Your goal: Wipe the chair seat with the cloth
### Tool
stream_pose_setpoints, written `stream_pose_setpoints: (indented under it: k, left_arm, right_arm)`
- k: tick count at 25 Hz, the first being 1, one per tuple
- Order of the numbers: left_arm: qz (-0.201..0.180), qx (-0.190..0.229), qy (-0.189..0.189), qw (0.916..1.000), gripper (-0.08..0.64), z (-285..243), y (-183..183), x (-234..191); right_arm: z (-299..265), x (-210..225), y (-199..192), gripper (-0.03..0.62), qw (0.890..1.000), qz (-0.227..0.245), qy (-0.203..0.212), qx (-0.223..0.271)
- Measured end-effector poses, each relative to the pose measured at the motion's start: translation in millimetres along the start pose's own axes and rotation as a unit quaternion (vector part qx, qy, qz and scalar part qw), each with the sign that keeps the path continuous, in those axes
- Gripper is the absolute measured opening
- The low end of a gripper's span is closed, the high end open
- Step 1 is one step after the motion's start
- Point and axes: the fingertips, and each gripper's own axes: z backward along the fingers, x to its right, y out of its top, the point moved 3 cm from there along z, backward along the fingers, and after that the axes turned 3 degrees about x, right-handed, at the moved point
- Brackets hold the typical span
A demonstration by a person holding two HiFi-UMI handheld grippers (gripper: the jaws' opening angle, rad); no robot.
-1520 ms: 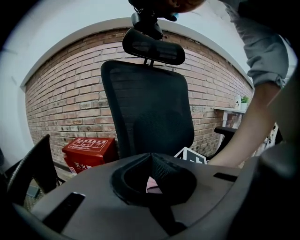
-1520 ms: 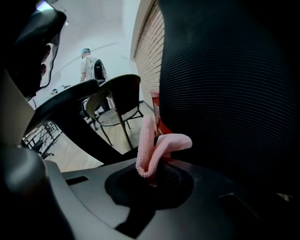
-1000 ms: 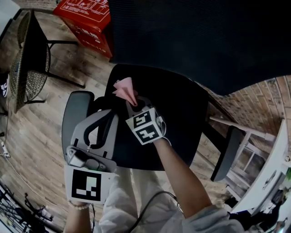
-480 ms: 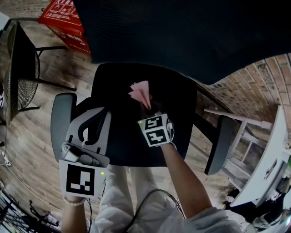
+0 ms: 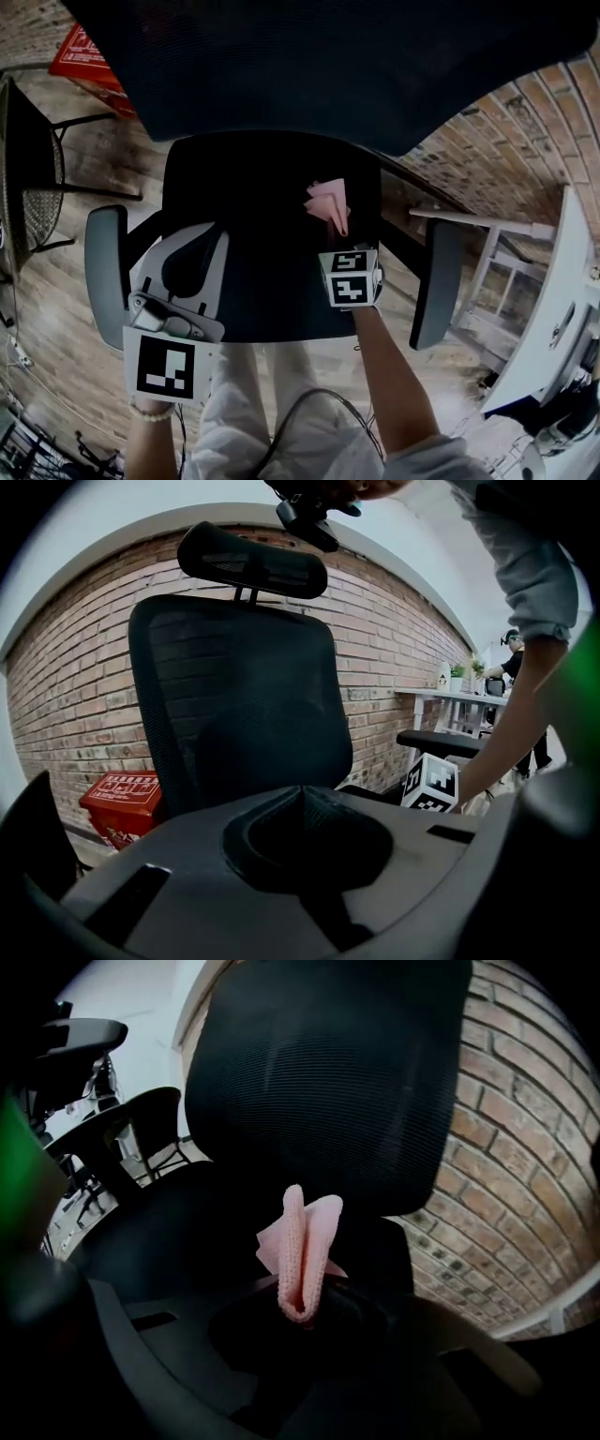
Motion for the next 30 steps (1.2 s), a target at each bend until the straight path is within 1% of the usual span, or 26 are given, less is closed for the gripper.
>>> stream_pose_setpoints:
  k: [3,6,8,10,14,17,23,30]
  left_arm:
    - [0.0,0.005,-0.01,0.9999,0.018,-8,5,9]
    - [-0.006,0.008,-0.02,0.9998,0.018,-15,9,16]
    - [-0.009,0.009,-0.024,0.9996,0.018,-16,11,19]
    - [-0.009,0.008,-0.025,0.9996,0.018,-16,13,20]
    - [-0.012,0.011,-0.022,0.9996,0.018,-13,13,17]
    - [-0.017,0.011,-0.014,0.9997,0.018,-5,9,11]
    - [-0.022,0.001,0.013,0.9997,0.018,14,-2,-8]
    - [-0.013,-0.006,0.053,0.9985,0.018,43,-16,-36]
  right_arm:
    - [10,25,-13,0.054,0.999,-0.016,-0.034,-0.009]
    - [20,43,-25,0.054,0.997,-0.042,-0.064,-0.018]
    - [25,48,-30,0.054,0.995,-0.058,-0.075,-0.021]
    - [28,48,-33,0.054,0.994,-0.071,-0.075,-0.021]
    - [28,43,-34,0.054,0.995,-0.084,-0.059,-0.016]
    - [25,30,-33,0.054,0.996,-0.084,-0.038,-0.014]
    - [14,-8,-25,0.054,0.999,-0.045,0.013,-0.014]
    - [1,-66,-3,0.054,0.997,-0.006,0.073,-0.007]
